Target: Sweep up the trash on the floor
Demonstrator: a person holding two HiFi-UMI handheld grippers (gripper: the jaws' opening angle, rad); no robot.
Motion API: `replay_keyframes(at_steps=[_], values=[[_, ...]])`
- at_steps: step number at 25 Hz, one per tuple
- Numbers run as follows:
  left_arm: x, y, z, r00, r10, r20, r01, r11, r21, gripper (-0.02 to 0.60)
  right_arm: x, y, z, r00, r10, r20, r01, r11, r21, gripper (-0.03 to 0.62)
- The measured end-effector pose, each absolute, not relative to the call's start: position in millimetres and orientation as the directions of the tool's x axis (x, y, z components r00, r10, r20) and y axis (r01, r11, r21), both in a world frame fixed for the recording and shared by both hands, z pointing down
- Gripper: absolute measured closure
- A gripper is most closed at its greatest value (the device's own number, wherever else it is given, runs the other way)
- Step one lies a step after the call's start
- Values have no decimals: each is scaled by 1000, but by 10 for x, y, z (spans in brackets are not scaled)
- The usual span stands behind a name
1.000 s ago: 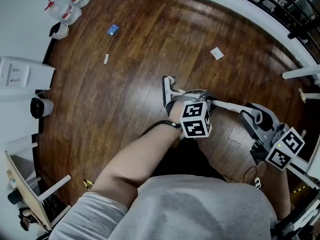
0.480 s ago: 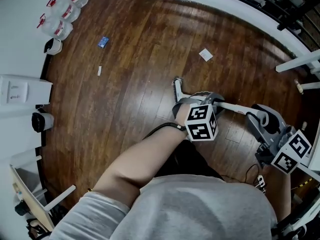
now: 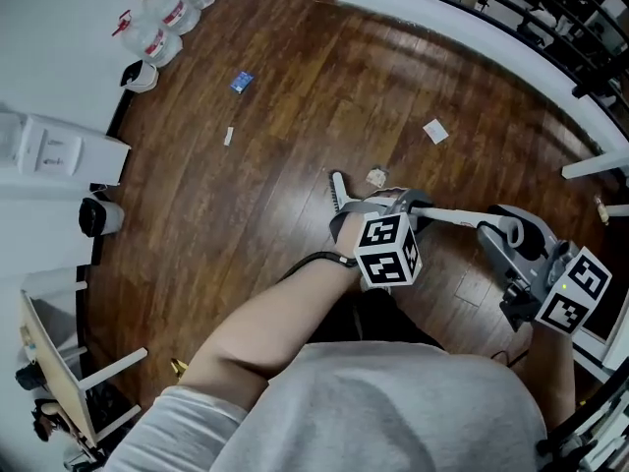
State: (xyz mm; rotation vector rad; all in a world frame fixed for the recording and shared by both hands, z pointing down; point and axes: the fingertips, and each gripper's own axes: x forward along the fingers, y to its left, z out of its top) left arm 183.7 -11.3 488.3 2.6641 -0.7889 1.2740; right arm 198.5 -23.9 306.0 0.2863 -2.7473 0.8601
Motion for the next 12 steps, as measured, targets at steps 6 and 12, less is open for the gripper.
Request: replay_keyframes(at_steps=[6, 12], values=[[812, -16, 4779, 424, -483, 766, -557, -806, -201, 502, 1063, -121, 2983, -976, -25, 217, -145, 816, -559, 456], [-448, 155, 4722, 352, -534, 769, -637, -738, -220, 503, -160, 67, 2937, -977, 47, 207, -77, 830, -552, 456]])
